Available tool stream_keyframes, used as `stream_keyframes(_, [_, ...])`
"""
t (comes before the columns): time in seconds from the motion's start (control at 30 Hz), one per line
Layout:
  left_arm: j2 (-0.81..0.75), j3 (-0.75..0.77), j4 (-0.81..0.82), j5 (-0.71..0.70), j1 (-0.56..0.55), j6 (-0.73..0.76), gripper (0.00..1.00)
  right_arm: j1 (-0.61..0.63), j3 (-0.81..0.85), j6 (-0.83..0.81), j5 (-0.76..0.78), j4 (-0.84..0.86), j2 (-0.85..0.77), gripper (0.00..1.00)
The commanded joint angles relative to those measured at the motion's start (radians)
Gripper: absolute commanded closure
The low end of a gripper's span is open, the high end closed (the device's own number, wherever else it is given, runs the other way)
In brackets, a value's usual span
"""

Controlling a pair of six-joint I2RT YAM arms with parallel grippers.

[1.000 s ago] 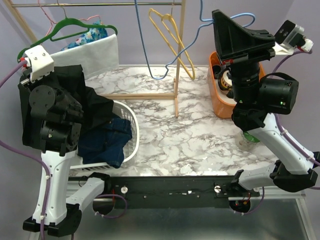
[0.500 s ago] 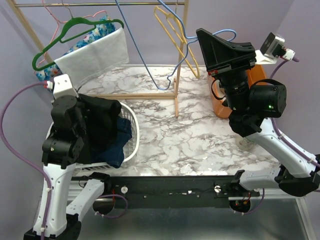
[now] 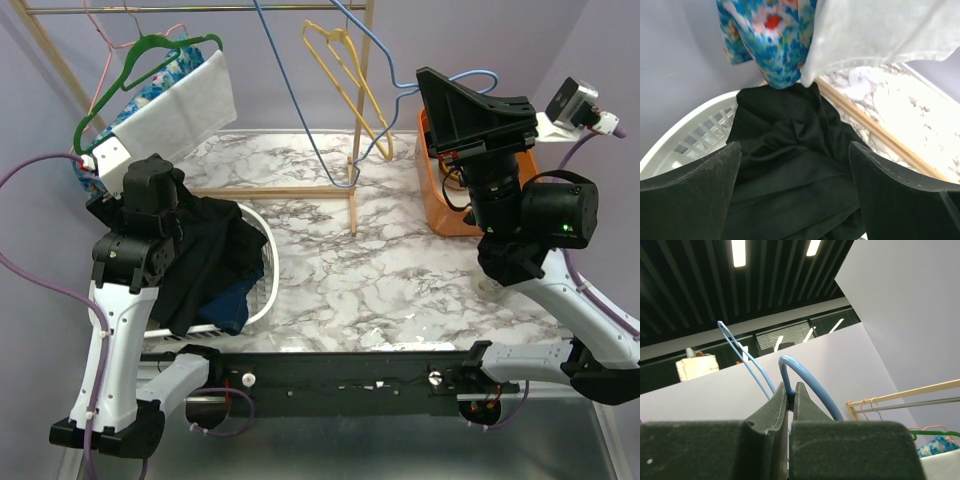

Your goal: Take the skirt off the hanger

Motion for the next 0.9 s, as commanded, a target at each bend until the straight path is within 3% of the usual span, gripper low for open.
stream_keyframes(0.0, [0.007,-0.033,0.062,-0.015,0.003,0.041,0.02,-0.002,-0.011,-0.047,0.032,-0.068,-0.038,0.99])
stream_keyframes(0.13, [0.007,-0.176,0.222,0.075,0.006,0.133,0.08,-0.002,-0.059,-0.036,0.033,-0.065,-0.053,0.99])
stream_keyframes(0.27, [0.143,-0.204,0.25,0.097,0.026,0.128,0.12,-0.002,-0.093,-0.034,0.03,-0.041,-0.076,0.99])
stream_keyframes(0.43, [0.277,-0.185,0.175,0.113,0.095,-0.063,0.2,-0.002,-0.111,-0.057,0.038,-0.035,-0.098,0.99])
stream_keyframes(0.6, [0.335,-0.308,0.148,0.172,0.17,-0.221,0.22,0.0,-0.148,-0.089,0.049,-0.023,-0.141,0.99])
stream_keyframes(0.87, [0.389,-0.427,0.155,0.19,0.169,-0.373,0.23,0.0,-0.194,-0.16,0.076,-0.001,-0.205,0.99])
